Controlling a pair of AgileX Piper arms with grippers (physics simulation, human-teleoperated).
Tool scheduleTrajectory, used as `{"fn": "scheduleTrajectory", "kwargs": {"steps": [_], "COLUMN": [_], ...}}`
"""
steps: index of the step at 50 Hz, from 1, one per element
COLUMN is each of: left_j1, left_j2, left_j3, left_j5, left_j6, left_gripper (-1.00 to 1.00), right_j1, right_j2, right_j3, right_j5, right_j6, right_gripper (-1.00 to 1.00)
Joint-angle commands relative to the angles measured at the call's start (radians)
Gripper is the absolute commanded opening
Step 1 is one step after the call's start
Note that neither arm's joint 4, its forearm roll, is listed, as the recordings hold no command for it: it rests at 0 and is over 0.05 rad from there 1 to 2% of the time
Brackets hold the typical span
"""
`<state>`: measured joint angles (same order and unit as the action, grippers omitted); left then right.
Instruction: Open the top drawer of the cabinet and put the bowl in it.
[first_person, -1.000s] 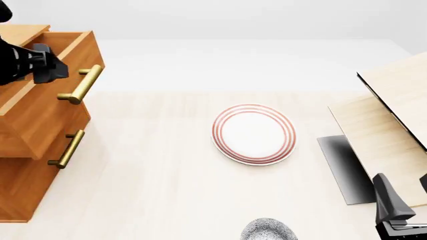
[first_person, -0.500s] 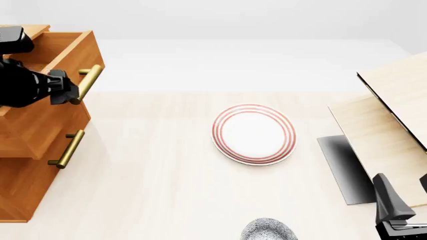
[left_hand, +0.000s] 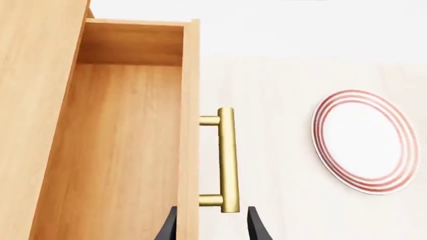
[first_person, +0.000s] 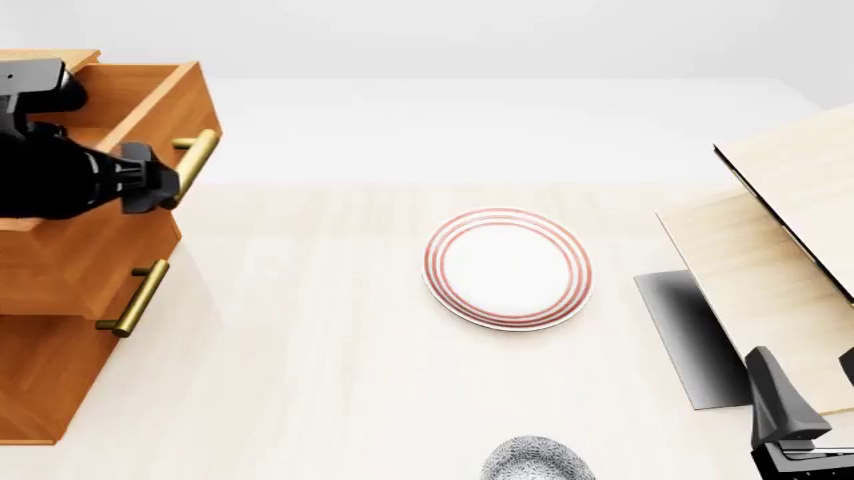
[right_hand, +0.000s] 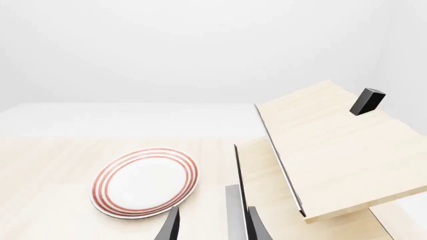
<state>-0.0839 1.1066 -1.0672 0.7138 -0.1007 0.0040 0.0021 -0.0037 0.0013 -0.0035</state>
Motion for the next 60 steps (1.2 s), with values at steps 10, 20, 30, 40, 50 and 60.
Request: {"fn": "scheduleTrajectory", "kwargs": {"steps": [10, 20, 30, 40, 50, 60], "left_j1": [-0.102, -0.159, -0.239, -0.317, -0.378, -0.457], "left_j2": [0.073, 0.099, 0.146, 0.182, 0.223, 0.262], "left_j3": [0.134, 0.128, 0.138, 0.123, 0.11, 0.112], "left_j5": [-0.062, -0.079, -0.133, -0.163, -0.196, -0.251], "left_j6": [-0.052, -0.071, -0.102, -0.135, -0.16, -0.214], "left_gripper": [1.0, 1.0, 1.0, 1.0, 1.0, 1.0], "right_j1": [-0.001, -0.001, -0.001, -0.001, -0.001, -0.001], "right_j2": [0.001, 0.001, 0.001, 0.001, 0.001, 0.001], "right_j3": [0.001, 0.001, 0.001, 0.001, 0.001, 0.001], "right_j5": [-0.001, -0.001, -0.001, -0.001, -0.001, -0.001], "right_j6": [0.0, 0.0, 0.0, 0.001, 0.0, 0.0], "right_gripper": [1.0, 1.0, 1.0, 1.0, 1.0, 1.0]}}
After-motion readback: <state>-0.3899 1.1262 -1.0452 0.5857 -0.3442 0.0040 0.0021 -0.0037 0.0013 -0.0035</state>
